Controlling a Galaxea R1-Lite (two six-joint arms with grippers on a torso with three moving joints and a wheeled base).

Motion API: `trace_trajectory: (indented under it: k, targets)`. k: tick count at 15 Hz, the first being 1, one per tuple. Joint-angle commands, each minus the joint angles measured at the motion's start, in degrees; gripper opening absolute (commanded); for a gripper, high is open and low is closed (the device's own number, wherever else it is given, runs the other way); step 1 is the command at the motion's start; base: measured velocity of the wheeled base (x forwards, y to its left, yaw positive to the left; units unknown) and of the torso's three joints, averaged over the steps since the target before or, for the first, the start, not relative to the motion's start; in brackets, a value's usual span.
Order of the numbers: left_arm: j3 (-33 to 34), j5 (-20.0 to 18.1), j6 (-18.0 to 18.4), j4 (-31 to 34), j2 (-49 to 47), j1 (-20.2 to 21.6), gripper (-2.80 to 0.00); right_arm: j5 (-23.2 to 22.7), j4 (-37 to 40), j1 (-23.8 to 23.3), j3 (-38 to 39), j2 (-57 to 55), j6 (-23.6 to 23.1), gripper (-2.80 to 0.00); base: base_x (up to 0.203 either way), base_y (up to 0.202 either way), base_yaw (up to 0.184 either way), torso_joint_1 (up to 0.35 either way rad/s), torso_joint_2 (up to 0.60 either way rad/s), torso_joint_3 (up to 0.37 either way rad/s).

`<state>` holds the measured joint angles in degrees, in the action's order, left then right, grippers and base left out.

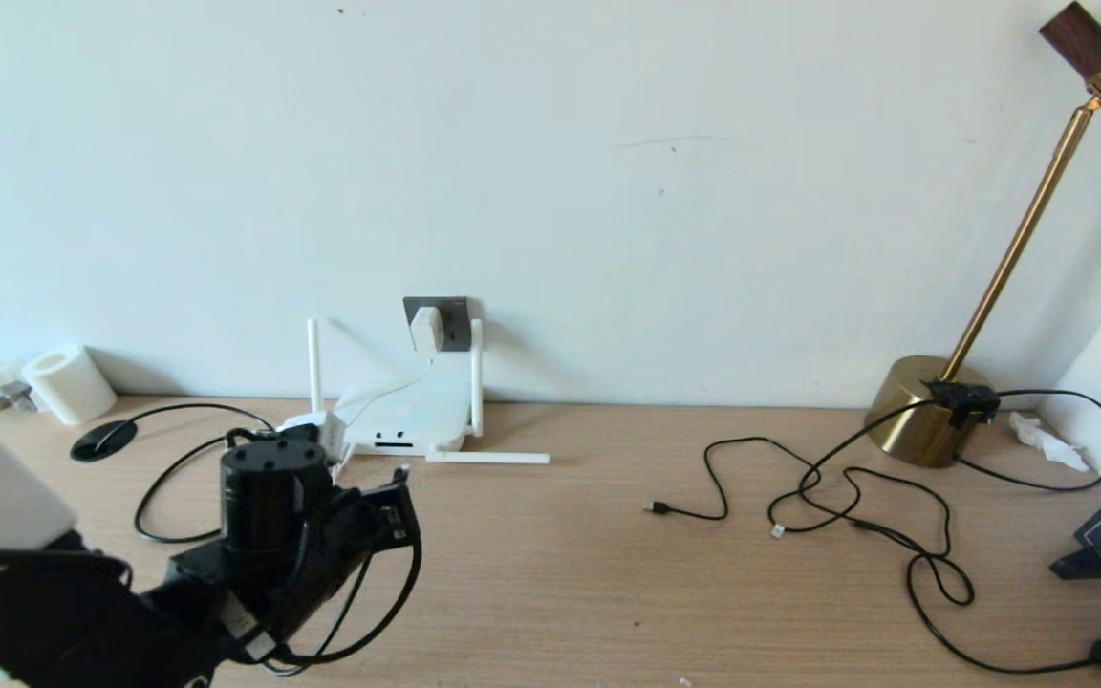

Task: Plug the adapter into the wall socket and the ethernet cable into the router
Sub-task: Align cable and router interface

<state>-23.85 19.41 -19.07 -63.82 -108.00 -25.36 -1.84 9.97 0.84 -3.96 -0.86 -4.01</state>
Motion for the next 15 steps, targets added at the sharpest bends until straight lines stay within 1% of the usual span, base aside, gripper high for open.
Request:
trace_trajectory:
  k: [1,3,4,7,10,15]
  targets:
    - [3.35,1.54,1.46,-3.77,-3.70,0.13,-2.80,0.00,0.05,-0.04,0.01,0.77,0.52,0.00,0.000,0.000,0.000,0.000,0.00,0.000]
    - [4.60,1.65,5.01,-4.14,-3.27,0.33,-2.80,0.00,0.05,-0.05,0.01,0.77,1.02,0.00,0.000,0.000,0.000,0.000,0.00,0.000]
    - [4.36,1.61,6.20,-4.28,-3.46,0.93,-2.80,0.00,0.05,0.00,0.01,0.77,1.02,0.00,0.000,0.000,0.000,0.000,0.00,0.000]
    - [4.08,1.44,7.21,-4.38,-4.31,3.37,-2.80,0.00,0.05,0.00,0.01,0.77,1.11,0.00,0.000,0.000,0.000,0.000,0.00,0.000]
    - [2.29,1.40,7.83,-4.38,-6.85,3.61,-2.80,0.00,0.05,0.01,0.01,0.77,1.07,0.00,0.000,0.000,0.000,0.000,0.00,0.000]
    - [-3.44,0.15,8.00,-4.41,-12.32,4.81,-2.80,0.00,0.05,-0.05,0.01,0.77,1.11,0.00,0.000,0.000,0.000,0.000,0.00,0.000]
